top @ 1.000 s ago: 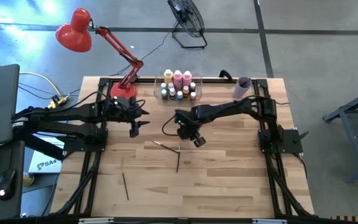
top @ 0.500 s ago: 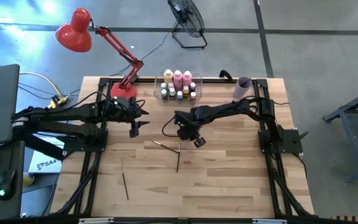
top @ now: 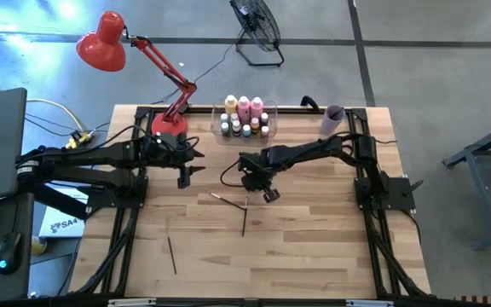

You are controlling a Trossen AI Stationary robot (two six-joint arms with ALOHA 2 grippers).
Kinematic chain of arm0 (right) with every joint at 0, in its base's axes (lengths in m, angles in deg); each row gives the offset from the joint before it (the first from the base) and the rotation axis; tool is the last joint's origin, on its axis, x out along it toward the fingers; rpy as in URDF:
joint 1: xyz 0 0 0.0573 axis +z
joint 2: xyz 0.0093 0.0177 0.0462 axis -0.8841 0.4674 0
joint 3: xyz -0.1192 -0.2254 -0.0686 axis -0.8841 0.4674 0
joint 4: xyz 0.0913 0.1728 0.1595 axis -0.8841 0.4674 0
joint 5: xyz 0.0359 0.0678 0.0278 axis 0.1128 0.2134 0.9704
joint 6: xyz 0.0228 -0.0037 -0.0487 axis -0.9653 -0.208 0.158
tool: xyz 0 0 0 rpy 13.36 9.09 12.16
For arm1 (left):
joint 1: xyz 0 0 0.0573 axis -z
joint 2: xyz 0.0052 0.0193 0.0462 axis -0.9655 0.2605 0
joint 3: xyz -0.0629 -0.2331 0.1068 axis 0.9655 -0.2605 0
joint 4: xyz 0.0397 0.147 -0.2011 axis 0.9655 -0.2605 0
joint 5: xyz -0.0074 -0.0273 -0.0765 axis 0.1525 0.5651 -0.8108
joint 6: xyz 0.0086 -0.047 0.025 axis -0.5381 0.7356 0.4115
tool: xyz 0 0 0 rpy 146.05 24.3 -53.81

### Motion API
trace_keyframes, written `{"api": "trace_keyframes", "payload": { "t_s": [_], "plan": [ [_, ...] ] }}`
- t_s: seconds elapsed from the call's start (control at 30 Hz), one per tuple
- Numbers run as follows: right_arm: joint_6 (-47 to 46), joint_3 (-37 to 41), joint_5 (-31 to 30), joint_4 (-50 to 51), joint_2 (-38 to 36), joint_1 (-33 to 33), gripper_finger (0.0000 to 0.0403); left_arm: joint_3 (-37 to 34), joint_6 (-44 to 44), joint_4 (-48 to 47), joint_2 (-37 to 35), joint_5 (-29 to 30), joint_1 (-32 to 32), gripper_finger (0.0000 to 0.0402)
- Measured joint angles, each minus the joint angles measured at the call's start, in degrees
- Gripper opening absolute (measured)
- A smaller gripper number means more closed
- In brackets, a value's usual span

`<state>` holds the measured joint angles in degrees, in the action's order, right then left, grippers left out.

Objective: Pick & Place Paint Supplies
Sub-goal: Put the black paint brush into the violet cup

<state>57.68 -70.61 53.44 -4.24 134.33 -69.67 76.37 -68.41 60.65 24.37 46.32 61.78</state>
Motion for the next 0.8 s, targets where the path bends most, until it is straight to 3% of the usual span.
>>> {"api": "trace_keyframes", "payload": {
  "t_s": [0.3, 0.63, 0.8],
  "plan": [
    [-3.0, 0.1, -0.4, 1.3, -3.0, -0.1, 0.0002, 0.0, 0.0, 0.0, 0.0, 0.0, 0.0, 0.0198],
    [-6.6, -0.2, 3.4, 2.1, -11.1, -1.7, 0.0002, 0.0, 0.1, 0.1, 0.0, 0.1, 0.0, 0.0198],
    [-3.5, -0.1, -0.6, 6.0, -10.2, -2.1, 0.0002, 0.0, 0.1, 0.1, 0.0, 0.0, 0.0, 0.0198]
  ]
}}
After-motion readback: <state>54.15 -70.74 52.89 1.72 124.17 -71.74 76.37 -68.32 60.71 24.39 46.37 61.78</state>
